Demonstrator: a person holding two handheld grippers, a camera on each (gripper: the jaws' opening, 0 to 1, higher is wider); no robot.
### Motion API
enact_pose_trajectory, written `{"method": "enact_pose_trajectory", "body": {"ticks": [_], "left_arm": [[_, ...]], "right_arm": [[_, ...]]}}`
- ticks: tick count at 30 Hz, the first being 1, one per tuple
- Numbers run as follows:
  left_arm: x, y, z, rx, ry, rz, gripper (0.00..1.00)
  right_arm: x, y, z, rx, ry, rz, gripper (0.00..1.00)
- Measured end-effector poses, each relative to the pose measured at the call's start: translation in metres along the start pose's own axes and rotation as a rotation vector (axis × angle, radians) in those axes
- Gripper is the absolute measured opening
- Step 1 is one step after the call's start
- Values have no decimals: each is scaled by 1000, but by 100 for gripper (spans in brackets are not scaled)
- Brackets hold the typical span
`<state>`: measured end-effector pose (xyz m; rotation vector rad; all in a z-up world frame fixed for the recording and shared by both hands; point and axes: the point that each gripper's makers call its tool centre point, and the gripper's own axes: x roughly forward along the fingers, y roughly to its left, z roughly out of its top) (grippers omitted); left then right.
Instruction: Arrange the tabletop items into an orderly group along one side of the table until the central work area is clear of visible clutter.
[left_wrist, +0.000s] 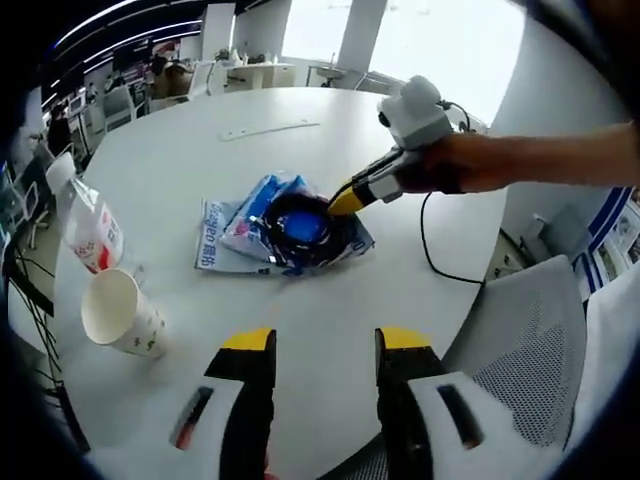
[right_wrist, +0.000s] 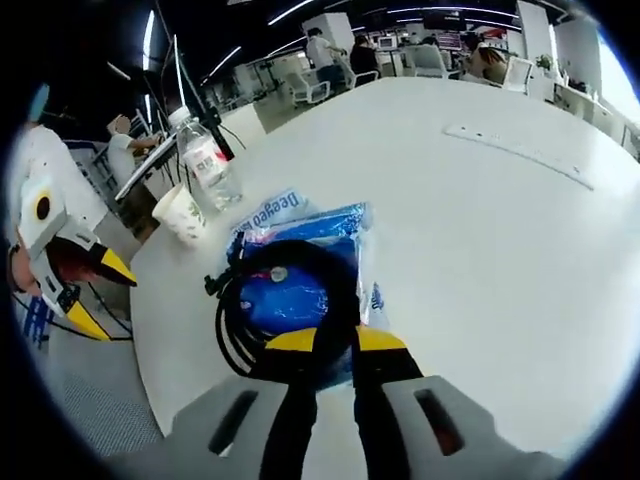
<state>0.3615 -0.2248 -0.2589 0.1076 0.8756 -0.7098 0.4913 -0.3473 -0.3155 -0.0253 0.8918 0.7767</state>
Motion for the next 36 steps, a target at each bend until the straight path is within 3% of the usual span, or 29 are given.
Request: {"method": "enact_pose_trajectory", "body": {"ticks": [5, 8, 26, 36], "left_arm": [[1, 1, 2, -2, -1, 1, 38], [1, 1, 2, -4, -3, 0, 38], [-2, 7, 0, -8, -3, 5, 38], [-3, 8, 1, -4, -3, 4, 38]], "right_arm": [[1, 1, 3, 44, 8, -7, 12], [2, 8, 10, 88, -9, 13, 20], [19, -5, 12, -62, 78, -126, 12], [22, -10, 15, -87, 61, -202, 5]]}}
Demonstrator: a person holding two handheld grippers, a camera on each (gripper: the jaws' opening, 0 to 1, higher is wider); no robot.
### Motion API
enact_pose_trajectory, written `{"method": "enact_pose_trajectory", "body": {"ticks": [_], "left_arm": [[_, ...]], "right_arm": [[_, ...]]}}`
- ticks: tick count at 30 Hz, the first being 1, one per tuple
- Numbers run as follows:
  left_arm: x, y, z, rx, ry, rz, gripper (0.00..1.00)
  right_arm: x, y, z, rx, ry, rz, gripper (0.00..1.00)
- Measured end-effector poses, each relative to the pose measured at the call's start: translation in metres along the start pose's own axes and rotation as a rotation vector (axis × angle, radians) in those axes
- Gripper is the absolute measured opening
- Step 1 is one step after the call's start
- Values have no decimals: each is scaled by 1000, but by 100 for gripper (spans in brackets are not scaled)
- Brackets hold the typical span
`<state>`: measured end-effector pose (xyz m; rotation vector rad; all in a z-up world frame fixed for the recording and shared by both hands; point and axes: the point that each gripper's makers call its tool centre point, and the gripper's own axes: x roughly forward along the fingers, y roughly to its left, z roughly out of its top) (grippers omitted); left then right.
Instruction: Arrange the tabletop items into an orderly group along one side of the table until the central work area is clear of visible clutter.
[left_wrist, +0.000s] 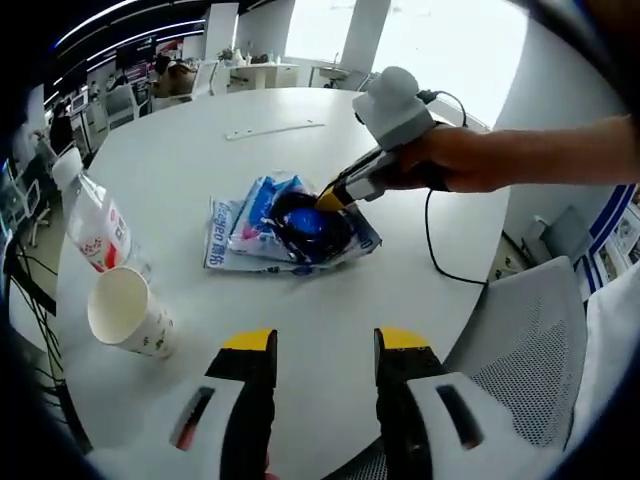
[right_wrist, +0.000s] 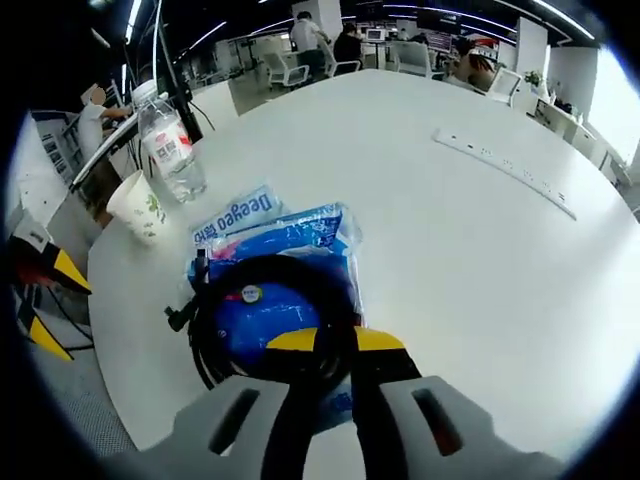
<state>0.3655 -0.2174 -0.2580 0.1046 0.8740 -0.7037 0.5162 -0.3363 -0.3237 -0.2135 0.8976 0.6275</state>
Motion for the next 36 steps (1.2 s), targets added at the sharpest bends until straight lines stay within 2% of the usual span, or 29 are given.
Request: {"method": "enact_pose_trajectory", "body": {"ticks": [7, 22, 36], "left_arm": [[-2, 1, 0, 2, -3, 0, 37], [-4, -3, 3, 10, -20, -2, 38], [-9, -8, 5, 27, -35, -13, 38]], "right_arm": [[-6, 2, 1, -9, -10, -7, 3], [-38, 9, 19, -60, -80, -12, 2], [-66, 10, 31, -92, -134, -46, 1]]}}
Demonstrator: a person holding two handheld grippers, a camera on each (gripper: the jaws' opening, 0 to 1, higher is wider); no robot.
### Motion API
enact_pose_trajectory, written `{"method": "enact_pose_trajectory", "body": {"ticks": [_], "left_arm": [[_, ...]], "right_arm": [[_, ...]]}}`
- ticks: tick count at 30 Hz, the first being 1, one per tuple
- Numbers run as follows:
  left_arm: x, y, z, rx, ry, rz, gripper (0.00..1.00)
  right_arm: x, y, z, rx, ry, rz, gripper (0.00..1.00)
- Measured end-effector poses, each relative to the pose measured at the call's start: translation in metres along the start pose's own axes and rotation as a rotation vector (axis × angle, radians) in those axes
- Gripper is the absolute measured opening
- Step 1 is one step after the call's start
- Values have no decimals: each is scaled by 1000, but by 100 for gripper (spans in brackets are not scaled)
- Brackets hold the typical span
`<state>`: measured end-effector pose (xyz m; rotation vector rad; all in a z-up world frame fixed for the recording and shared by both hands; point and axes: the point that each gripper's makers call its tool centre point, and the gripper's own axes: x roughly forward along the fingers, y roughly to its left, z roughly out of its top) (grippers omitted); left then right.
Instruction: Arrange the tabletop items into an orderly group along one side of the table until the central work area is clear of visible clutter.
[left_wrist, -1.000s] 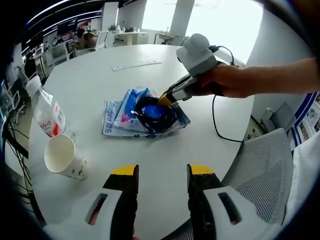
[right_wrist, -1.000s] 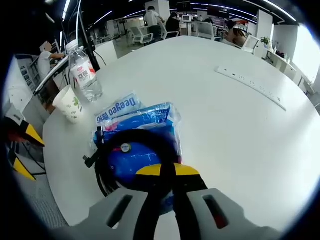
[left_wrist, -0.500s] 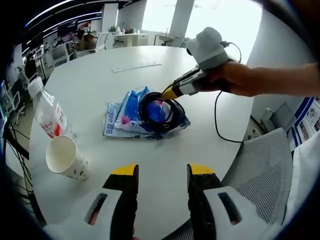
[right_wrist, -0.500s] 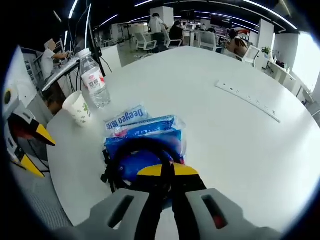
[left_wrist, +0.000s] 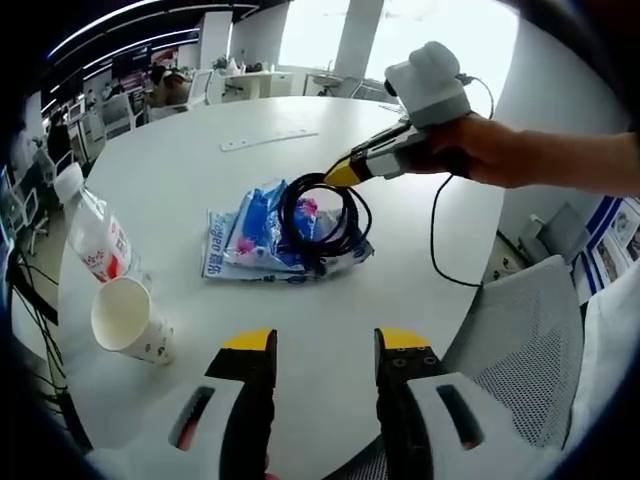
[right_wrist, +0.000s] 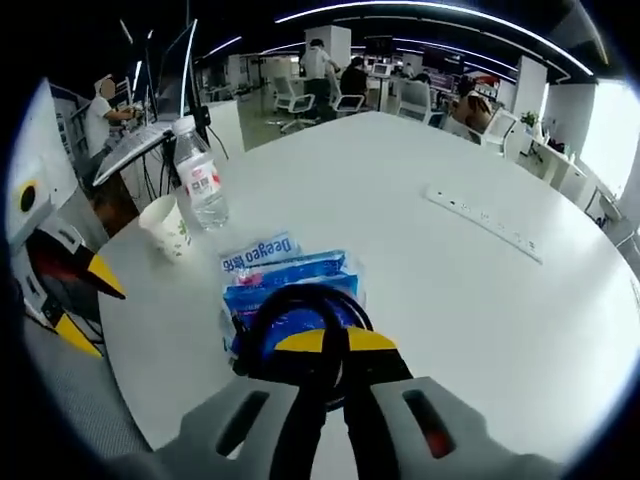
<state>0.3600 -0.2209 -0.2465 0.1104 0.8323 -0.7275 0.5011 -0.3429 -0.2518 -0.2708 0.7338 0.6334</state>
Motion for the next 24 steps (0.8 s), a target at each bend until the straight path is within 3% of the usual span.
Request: {"method": "enact_pose_trajectory", "body": {"ticks": [13, 24], "left_arm": [[-3, -2, 4, 12, -11, -3, 38], [-2, -9, 5, 28, -15, -16, 38]], "right_arm": [[-21, -9, 6, -12, -30, -43, 1], [-45, -30, 9, -18, -63, -108, 1]]}}
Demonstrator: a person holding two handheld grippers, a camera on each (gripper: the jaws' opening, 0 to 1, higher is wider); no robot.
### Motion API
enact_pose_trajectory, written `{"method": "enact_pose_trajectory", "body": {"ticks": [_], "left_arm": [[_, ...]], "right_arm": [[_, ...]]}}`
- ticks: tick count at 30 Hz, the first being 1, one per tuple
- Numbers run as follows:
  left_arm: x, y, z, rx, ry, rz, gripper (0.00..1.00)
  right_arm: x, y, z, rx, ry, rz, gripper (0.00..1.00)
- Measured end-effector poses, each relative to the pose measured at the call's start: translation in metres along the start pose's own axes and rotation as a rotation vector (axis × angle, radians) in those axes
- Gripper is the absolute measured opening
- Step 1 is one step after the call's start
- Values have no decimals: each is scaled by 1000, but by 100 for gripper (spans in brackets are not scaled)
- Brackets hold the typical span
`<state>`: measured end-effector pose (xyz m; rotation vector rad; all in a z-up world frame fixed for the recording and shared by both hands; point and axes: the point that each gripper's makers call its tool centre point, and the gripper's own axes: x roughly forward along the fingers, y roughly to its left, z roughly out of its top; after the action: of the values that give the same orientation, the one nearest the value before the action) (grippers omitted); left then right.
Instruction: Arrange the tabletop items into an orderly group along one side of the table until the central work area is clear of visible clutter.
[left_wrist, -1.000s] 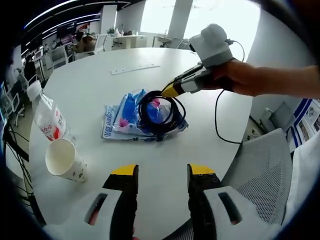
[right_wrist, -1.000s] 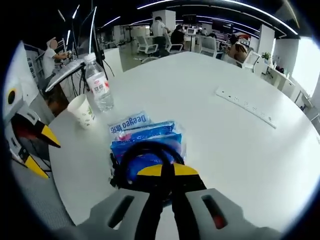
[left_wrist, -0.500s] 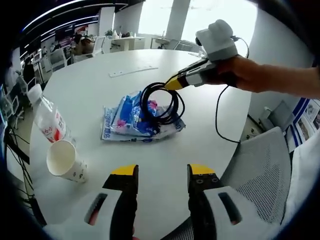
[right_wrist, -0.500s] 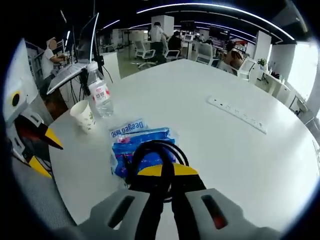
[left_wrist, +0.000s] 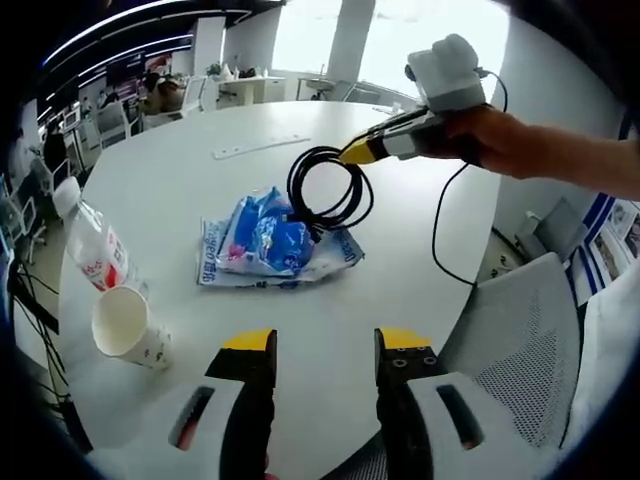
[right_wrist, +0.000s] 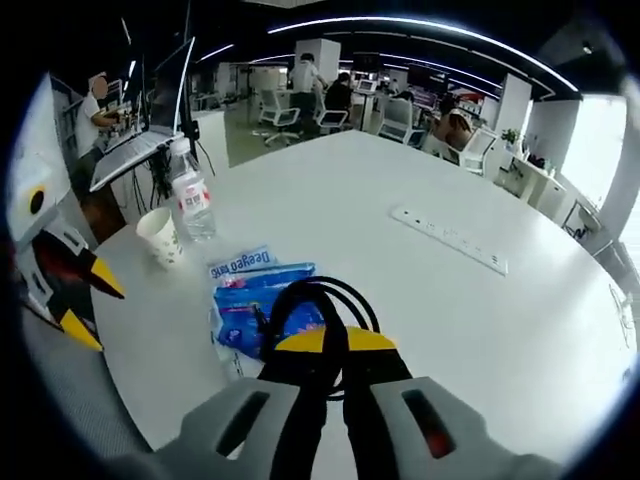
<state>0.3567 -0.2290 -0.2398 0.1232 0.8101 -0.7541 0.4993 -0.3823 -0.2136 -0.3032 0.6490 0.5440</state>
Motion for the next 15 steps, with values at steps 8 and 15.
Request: {"method": "enact_pose_trajectory", "body": {"ticks": [8, 15], "left_arm": [[4, -5, 3, 17, -1, -13, 38], [7, -8, 6, 29, 0, -23, 38]], "right_arm": [[-21, -23, -2, 22, -17, -53, 1], [-38, -45, -13, 45, -9, -98, 1]]}}
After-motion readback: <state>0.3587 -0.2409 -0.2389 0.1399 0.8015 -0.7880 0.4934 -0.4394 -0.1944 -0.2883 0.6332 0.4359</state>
